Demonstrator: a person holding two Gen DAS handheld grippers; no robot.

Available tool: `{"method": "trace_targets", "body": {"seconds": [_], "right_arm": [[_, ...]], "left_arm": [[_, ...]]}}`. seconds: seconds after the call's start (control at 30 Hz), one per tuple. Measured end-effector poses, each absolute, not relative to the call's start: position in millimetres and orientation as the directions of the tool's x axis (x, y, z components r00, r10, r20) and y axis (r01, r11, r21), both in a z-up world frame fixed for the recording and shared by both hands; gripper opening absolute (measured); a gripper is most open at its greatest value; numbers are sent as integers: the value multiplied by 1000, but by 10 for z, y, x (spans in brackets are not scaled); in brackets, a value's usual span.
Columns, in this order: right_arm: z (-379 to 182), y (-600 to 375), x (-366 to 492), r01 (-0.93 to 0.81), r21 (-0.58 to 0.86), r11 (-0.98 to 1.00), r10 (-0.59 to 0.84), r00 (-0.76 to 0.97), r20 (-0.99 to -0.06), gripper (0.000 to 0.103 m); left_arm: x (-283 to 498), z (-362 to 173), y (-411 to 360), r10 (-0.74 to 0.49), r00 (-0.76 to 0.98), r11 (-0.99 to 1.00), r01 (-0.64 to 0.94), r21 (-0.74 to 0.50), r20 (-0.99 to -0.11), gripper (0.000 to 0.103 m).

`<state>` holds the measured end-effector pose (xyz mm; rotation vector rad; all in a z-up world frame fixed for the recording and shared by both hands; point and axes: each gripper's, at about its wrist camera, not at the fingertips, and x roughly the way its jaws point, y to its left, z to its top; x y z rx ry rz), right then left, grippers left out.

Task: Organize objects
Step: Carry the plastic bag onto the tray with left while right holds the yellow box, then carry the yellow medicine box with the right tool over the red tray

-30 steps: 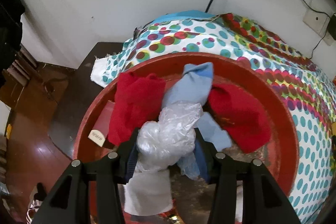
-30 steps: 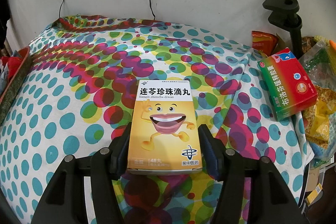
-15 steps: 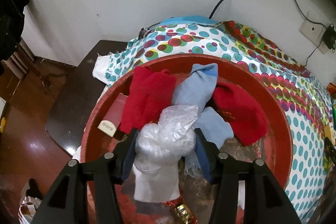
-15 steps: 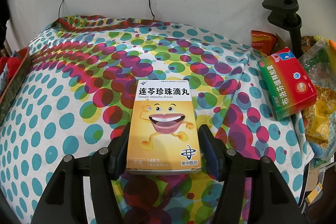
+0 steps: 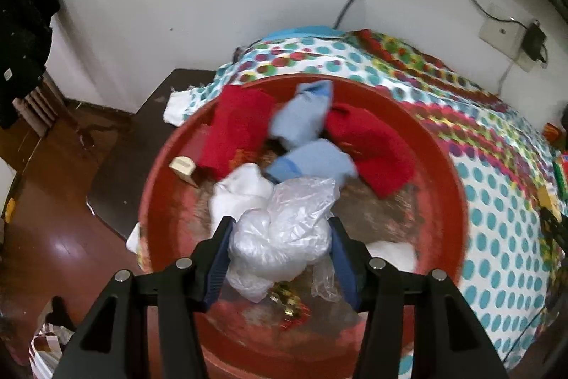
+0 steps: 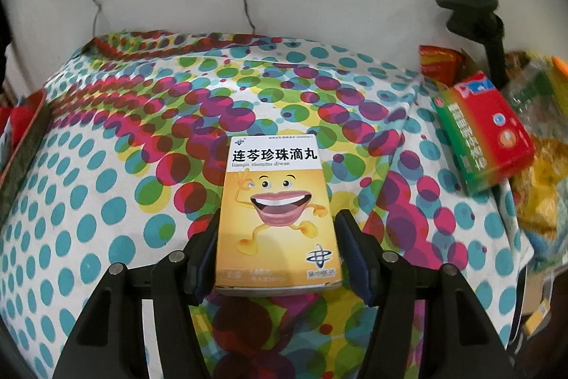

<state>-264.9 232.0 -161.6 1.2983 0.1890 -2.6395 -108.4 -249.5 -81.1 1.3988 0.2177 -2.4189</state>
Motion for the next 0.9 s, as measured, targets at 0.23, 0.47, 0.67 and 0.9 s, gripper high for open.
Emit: {"method": "trace_targets", "body": {"seconds": [0.23,0.47,0.67,0.9], "right_arm": [[-1547,2241,-2542,130,21,-991,-94,-586,-805,48],[-1356,2125,-2377,127,79,-989,-139,-588,-796,48],[-1140,1728,-2273,200,65,-978,-174,-594,-785,48],[-922,1068,-2186,321,60,-945,-246,-578,-778,48]], "left_arm": [[-1154,-696,-2051,-202,-516,-965,253,77,-832,53],[-1150,-680,-1890,-154,-535,-981,182,64,-831,53],[-1131,-709,-1882,-151,-518,-983,166,75,-842,53],[-1068,-660,-1856,-162,-528,-985,140,102,-834,53]]}}
